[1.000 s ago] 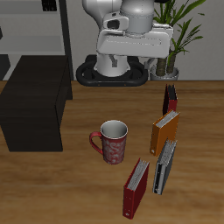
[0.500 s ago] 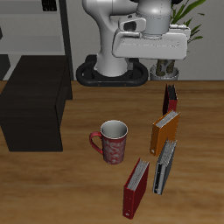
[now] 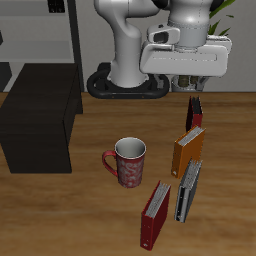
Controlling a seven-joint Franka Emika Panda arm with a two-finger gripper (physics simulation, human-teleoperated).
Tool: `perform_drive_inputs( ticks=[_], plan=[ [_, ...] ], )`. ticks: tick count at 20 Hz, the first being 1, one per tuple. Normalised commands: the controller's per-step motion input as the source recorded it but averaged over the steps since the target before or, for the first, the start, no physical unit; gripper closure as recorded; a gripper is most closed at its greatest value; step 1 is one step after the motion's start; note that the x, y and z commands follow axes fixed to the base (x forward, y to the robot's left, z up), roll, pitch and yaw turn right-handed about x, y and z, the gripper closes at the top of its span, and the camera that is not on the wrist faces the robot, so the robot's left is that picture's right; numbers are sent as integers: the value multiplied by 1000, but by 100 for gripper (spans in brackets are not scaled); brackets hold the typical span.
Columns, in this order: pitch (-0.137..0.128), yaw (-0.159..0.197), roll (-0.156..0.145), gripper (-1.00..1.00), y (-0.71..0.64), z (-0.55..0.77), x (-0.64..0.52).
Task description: Place the striped book in the top region of the shelf
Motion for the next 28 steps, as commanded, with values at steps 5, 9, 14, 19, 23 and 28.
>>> perform_drive_inputs(
  ticks=[5,9,14,19,23,28],
  plan=[
    [-17,2,18,-100,146,-198,217],
    [-18,10,23,-100,124,-284,281],
    [-2,-5,13,-100,40,-239,156],
    [-3,-24,1,-100,18,-330,111],
    [-9,-19,14,-100,77,-287,75],
    [-21,-48,30,-100,94,-265,28]
  ],
)
